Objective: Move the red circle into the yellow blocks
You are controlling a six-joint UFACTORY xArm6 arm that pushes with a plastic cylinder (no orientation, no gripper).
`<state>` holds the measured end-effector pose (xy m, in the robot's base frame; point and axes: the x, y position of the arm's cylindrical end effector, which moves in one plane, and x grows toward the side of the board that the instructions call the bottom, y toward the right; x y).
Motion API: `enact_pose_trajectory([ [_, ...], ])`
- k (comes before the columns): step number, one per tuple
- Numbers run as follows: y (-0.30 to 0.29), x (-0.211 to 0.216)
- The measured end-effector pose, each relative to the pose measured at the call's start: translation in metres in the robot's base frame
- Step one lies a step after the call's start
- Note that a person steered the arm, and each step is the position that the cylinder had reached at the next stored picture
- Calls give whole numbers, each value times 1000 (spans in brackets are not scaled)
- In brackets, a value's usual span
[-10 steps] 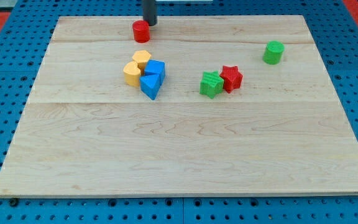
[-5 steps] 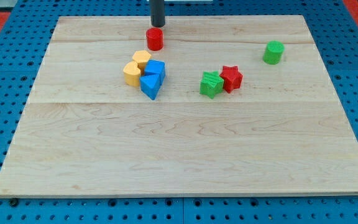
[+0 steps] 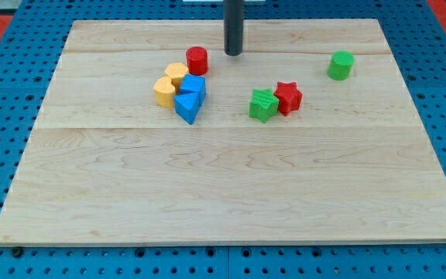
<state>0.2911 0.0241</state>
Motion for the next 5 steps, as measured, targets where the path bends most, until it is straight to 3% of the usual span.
enact_pose_trajectory([
  [1, -19, 27],
  [2, -50, 18],
  [3, -69, -21],
  [4, -40, -35],
  [5, -73, -26],
])
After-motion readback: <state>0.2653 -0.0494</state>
